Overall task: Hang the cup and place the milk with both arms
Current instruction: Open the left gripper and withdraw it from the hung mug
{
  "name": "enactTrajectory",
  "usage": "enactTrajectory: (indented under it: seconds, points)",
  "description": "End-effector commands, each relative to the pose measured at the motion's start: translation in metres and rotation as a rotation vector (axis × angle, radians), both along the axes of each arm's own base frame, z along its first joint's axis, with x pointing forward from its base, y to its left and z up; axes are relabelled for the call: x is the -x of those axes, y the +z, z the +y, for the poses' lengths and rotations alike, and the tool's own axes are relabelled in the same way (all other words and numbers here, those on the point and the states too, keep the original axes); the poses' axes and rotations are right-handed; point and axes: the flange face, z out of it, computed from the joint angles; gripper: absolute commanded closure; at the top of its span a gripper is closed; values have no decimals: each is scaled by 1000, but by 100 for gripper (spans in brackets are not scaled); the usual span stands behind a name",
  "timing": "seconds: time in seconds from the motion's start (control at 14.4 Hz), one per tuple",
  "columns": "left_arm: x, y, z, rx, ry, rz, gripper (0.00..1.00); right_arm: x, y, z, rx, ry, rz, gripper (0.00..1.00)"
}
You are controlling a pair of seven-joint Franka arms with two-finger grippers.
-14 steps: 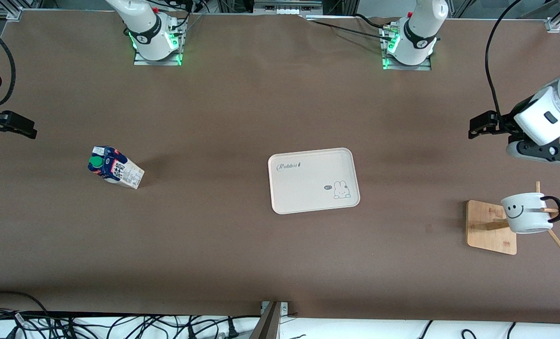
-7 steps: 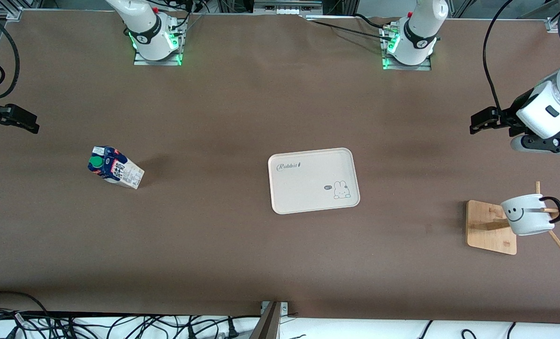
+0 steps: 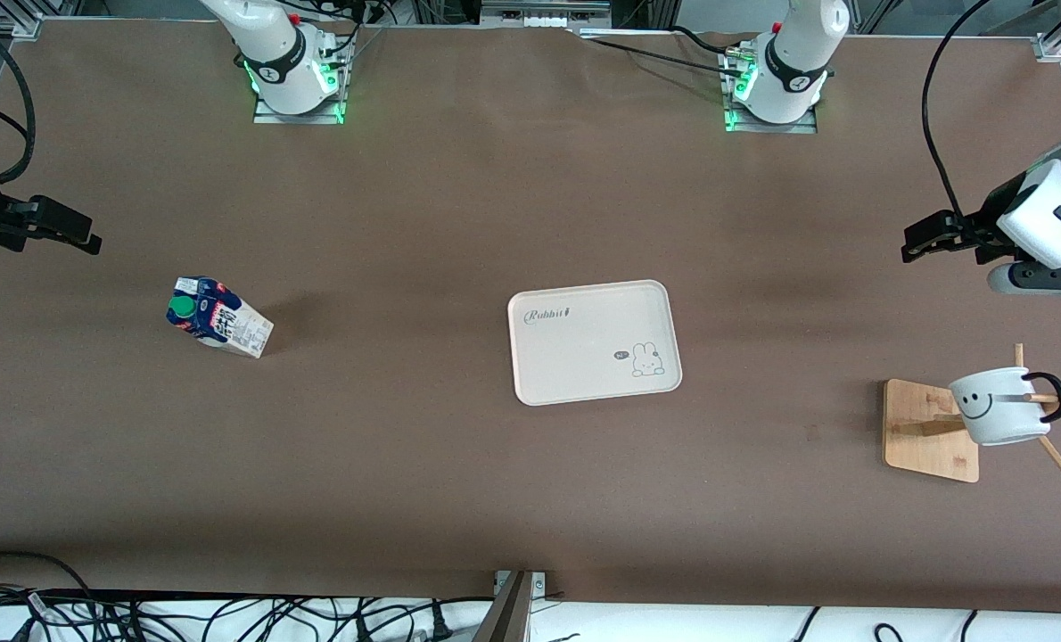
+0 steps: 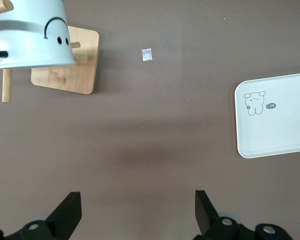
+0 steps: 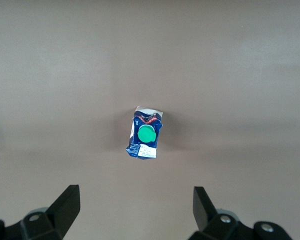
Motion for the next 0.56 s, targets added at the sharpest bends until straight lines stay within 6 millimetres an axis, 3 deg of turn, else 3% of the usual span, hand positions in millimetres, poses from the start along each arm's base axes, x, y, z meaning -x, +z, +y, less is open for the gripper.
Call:
enactTrajectory:
  seconds: [0.0,0.49]
  points:
    - [1,0,-4,-20,2,-11,0,6,9,3,-12,11,-1,0]
    - [1,0,-3,-20,2,-11,0,8,9,1,6,22,12,0]
